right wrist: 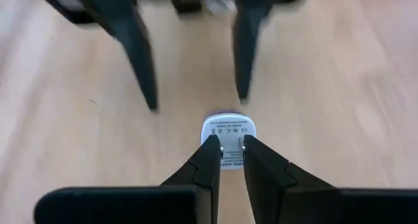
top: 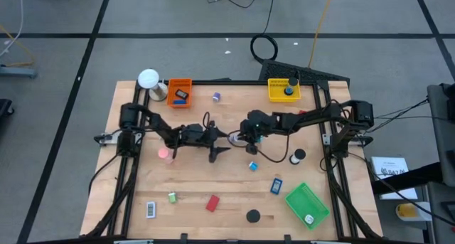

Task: Pick & Place Office items
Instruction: Put the bottom violet charger adapter into the green bin

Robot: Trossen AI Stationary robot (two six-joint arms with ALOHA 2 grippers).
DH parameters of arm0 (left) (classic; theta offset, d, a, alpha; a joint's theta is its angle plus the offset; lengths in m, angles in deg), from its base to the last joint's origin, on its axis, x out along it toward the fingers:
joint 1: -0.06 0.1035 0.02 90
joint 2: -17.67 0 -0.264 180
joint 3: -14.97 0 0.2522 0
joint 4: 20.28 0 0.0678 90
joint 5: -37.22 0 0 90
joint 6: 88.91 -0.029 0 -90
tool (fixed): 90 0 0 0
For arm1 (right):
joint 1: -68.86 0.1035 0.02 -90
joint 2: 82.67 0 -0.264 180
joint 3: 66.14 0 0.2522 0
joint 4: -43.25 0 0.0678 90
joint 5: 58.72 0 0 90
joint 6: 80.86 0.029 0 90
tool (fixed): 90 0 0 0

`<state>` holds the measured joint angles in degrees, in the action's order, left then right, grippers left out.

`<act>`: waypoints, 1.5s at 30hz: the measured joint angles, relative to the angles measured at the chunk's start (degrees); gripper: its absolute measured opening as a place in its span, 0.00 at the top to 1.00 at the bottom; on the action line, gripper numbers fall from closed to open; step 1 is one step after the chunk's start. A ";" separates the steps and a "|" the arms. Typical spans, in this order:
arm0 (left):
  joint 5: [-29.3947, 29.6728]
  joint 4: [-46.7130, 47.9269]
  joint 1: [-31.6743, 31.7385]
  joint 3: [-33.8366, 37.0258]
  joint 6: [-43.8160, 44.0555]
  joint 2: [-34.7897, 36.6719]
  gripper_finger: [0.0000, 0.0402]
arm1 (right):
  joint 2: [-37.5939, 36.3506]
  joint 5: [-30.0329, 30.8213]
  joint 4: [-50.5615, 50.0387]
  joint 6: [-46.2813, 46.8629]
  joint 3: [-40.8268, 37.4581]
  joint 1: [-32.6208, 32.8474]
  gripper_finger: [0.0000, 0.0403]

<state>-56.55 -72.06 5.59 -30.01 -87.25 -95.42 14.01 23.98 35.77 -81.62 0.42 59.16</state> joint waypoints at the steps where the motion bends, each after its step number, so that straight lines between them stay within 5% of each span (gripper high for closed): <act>1: 1.17 2.27 -0.05 0.00 -0.50 1.37 0.30 | 0.00 1.84 -3.10 0.01 1.27 0.29 0.90; 11: 4.41 9.43 -0.57 0.00 -2.61 4.62 0.29 | -0.04 3.05 -22.18 0.18 8.19 0.86 0.90; 22: 5.39 10.87 -0.66 0.00 -2.68 4.62 0.29 | -0.04 3.06 -24.48 0.29 8.30 0.79 0.80; 27: 5.51 11.72 -1.18 0.00 -4.19 4.60 0.31 | -0.04 7.77 -24.92 1.80 8.32 0.81 0.70; 40: 5.13 10.49 -1.10 0.68 -9.08 8.75 0.82 | -4.22 14.98 -29.24 10.01 11.74 0.79 0.43; 45: 2.89 1.40 1.46 5.47 -7.24 10.48 0.97 | -1.94 16.64 -34.73 8.72 17.33 1.54 0.40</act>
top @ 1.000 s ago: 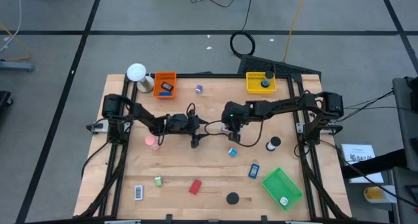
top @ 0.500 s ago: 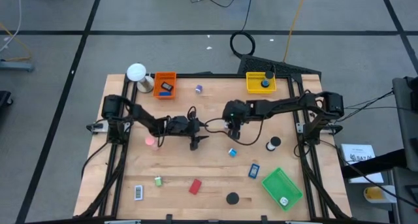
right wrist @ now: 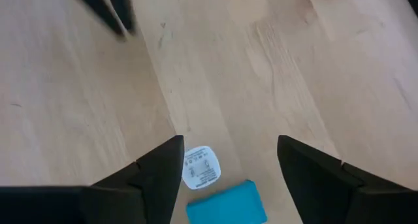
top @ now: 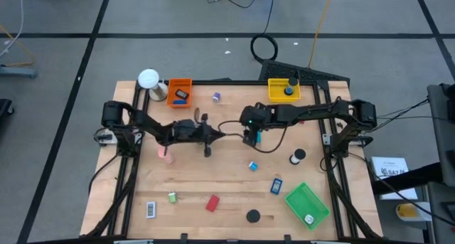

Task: Pick & Place Office items
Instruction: Put the bottom violet charger adapter into the green bin

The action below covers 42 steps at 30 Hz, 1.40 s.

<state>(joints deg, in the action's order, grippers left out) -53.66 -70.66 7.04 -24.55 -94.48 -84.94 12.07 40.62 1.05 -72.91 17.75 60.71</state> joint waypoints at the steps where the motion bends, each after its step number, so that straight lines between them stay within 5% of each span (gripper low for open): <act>1: -1.16 -2.41 0.43 1.43 0.33 0.38 0.99 | 0.19 1.36 -0.47 -1.51 0.52 0.07 0.41; 7: -1.87 -12.59 1.74 10.71 1.72 4.02 0.95 | 0.50 5.38 2.86 -8.93 1.16 -0.03 0.56; 16: -0.56 -13.29 2.42 16.25 2.80 8.17 0.95 | 0.56 -0.46 0.91 -8.06 2.22 -1.46 0.98; 29: -0.54 -13.18 2.36 15.89 2.88 8.13 0.95 | 1.62 -2.18 -10.82 -6.58 9.26 -2.11 0.89; 42: -0.54 -13.20 2.36 15.89 2.86 8.13 0.95 | 8.41 -6.71 -13.29 -10.96 9.23 -1.60 0.48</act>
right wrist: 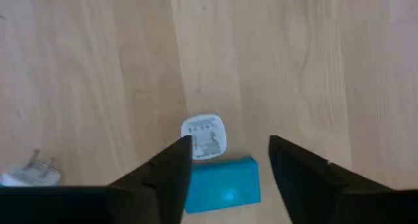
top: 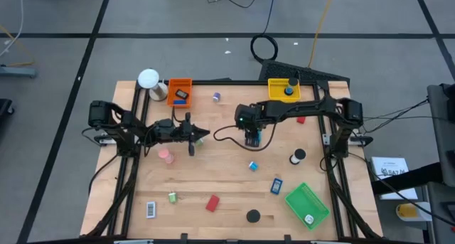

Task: Pick & Place Office items
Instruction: Put the bottom violet charger adapter into the green bin

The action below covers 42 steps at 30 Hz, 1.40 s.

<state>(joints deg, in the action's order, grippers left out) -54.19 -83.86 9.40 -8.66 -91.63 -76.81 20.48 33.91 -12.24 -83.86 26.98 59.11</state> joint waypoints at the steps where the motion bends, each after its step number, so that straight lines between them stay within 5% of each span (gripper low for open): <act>1: 0.00 0.00 0.00 0.00 0.00 0.00 0.95 | 0.50 0.05 0.24 -0.78 0.00 0.06 0.45; 11: 0.00 -0.04 0.00 -0.02 0.00 0.00 0.95 | 1.99 -3.32 2.35 -5.17 -0.02 0.08 0.31; 42: 0.00 -0.06 -0.02 -0.02 0.00 0.00 0.95 | 1.99 -4.37 15.14 -6.61 -10.11 0.02 0.52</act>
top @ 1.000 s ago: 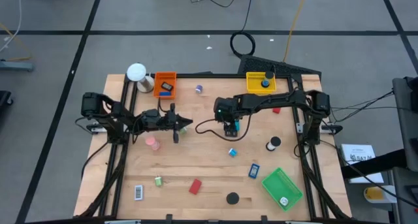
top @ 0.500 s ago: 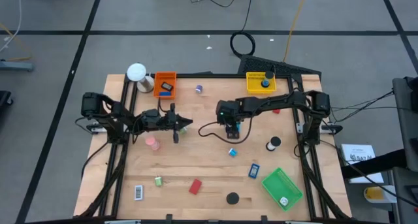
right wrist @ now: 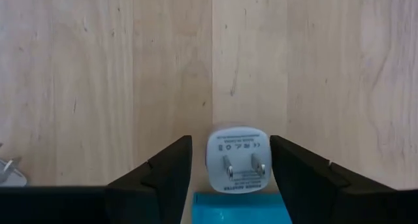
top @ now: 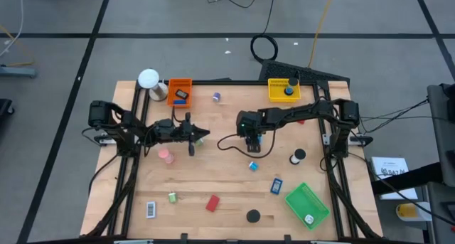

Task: Pick & Place Office items
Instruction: Put the bottom violet charger adapter into the green bin

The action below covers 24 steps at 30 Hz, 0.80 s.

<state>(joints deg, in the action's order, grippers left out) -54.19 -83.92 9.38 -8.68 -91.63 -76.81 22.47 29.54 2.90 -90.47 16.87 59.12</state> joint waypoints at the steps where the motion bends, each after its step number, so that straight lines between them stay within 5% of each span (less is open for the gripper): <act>1: 0.00 0.02 0.00 -0.02 -0.02 0.00 0.95 | 0.00 0.02 0.42 0.02 -0.43 -0.02 0.53; 16: 0.00 0.02 0.00 0.00 -0.02 0.00 0.95 | -0.32 0.06 2.84 1.17 -1.81 -0.06 0.67; 24: 0.02 0.02 0.00 -0.02 -0.02 0.00 0.95 | -9.39 1.22 -7.10 18.53 -0.96 5.37 0.67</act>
<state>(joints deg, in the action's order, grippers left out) -54.17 -83.90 9.38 -8.70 -91.65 -76.81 13.08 30.76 -4.21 -71.94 15.91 64.49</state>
